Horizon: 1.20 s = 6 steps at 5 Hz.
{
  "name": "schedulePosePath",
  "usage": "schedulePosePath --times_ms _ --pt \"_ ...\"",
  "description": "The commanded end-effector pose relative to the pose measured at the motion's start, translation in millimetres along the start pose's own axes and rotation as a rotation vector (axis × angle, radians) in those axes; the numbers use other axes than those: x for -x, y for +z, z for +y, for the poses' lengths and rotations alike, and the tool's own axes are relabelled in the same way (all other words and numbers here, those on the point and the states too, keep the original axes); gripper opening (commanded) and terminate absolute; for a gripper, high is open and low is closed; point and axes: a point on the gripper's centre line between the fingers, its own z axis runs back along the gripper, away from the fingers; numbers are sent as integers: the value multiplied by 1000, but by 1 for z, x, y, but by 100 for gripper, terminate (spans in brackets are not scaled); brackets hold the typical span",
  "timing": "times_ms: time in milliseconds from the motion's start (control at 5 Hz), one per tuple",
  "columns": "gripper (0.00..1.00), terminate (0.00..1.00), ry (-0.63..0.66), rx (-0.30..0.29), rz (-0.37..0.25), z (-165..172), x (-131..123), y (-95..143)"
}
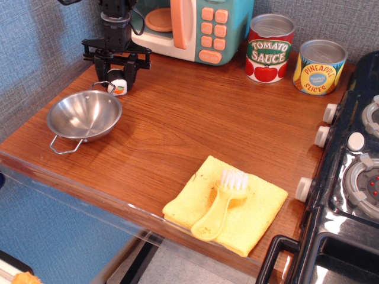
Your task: Place the sushi into the silver pot
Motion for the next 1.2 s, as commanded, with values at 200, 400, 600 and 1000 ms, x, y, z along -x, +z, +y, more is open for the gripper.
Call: schedulePosePath --times_ms 200,400,600,1000 --pt "0 0 89 231 -319 21 -6 122" --pt "0 0 42 217 -301 24 25 123" --pt "0 0 -25 179 -262 30 61 114" --pt "0 0 -98 133 -196 18 90 91"
